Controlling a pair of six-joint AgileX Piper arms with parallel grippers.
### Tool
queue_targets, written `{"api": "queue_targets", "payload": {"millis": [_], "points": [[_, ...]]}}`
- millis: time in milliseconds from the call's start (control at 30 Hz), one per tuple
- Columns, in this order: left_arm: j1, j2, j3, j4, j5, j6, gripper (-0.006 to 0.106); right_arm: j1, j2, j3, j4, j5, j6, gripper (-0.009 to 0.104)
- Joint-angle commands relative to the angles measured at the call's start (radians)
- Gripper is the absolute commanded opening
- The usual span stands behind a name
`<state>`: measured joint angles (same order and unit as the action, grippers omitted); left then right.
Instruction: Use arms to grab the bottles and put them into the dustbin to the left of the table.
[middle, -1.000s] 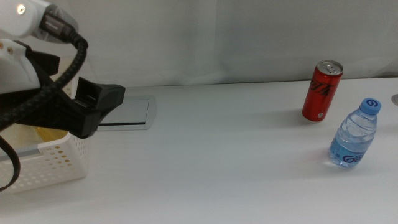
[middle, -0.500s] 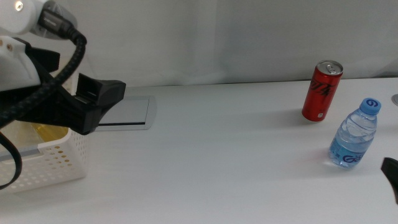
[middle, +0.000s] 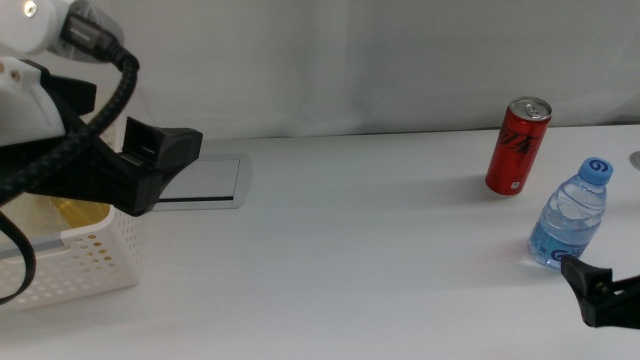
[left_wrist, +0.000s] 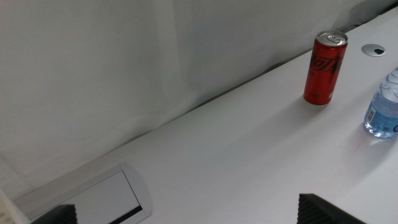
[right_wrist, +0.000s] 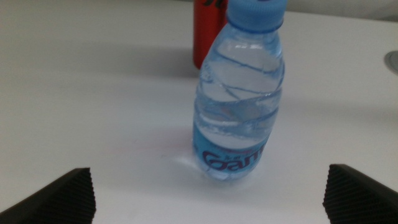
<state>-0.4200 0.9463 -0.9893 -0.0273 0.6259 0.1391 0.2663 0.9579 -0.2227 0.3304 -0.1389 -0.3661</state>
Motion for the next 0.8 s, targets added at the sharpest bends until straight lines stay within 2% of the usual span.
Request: {"api": "queue_targets", "payload": {"millis": [0, 267, 433, 767], "points": [[-0.010, -0.003, 0.006, -0.015, -0.013, -0.009, 0.093, 0.005, 0.059, 0.007, -0.027, -0.102, -0.013, 0.103], [-0.010, -0.003, 0.006, -0.015, -0.020, -0.009, 0.087, 0.005, 0.236, 0.007, -0.031, -0.288, -0.023, 0.103], [-0.010, -0.003, 0.006, -0.015, -0.024, -0.009, 0.087, 0.005, 0.347, 0.007, -0.022, -0.422, 0.038, 0.103], [-0.010, -0.003, 0.006, -0.014, -0.024, -0.009, 0.087, 0.005, 0.462, -0.010, -0.026, -0.538, 0.135, 0.103]]}}
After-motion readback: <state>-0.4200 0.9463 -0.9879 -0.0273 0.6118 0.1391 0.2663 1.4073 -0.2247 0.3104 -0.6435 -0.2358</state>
